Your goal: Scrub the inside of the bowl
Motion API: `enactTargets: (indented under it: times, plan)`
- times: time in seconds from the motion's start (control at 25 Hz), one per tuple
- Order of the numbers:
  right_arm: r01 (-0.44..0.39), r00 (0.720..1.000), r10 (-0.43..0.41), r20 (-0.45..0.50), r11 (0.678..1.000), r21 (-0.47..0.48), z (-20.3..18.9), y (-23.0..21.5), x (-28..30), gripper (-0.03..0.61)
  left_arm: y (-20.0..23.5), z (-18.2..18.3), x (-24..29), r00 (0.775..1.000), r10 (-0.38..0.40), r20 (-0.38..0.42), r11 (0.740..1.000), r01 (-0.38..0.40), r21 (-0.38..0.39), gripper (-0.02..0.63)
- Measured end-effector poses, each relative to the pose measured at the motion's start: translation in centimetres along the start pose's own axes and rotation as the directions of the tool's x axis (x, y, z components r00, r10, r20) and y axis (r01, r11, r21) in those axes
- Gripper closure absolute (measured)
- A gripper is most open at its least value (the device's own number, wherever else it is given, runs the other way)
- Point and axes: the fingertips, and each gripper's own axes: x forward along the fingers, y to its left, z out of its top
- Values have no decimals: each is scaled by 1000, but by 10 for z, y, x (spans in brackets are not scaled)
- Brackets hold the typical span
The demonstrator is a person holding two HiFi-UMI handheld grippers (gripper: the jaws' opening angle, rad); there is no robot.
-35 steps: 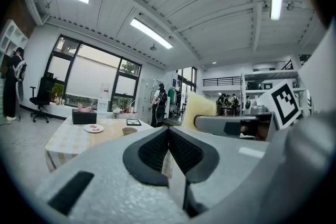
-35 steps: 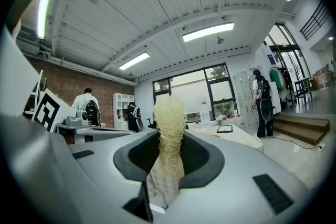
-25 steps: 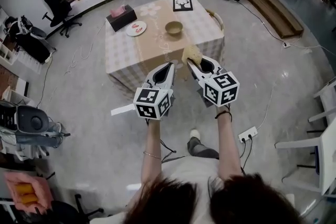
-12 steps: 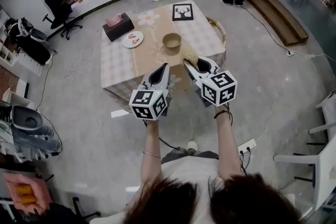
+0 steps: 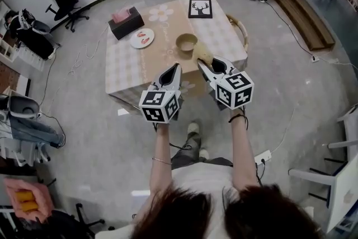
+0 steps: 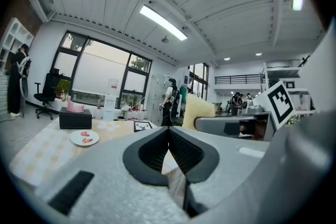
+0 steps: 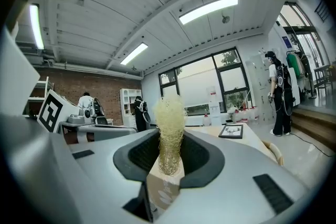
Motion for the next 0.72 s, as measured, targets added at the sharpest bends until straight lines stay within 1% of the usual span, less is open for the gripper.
enactTargets:
  times: [0.2, 0.44, 0.56, 0.68, 0.72]
  plan:
    - [8, 1000, -8, -11, 1000, 13, -1, -30, 32, 479, 25, -7, 34, 1000, 5, -31, 1000, -5, -10, 603]
    - [15, 999, -14, -37, 999, 32, -4, -61, 79, 479, 63, -17, 76, 996, -5, -88, 999, 1, -54, 603]
    - [20, 999, -18, -49, 999, 40, -6, -74, 101, 479, 77, -24, 97, 991, -35, -128, 997, 25, -78, 603]
    - [30, 997, -27, -69, 999, 42, -10, -89, 123, 479, 94, -36, 116, 982, -41, -186, 996, 25, -86, 603]
    - [34, 997, -30, -77, 999, 43, -12, -94, 129, 479, 100, -41, 122, 978, -45, -206, 994, 24, -104, 603]
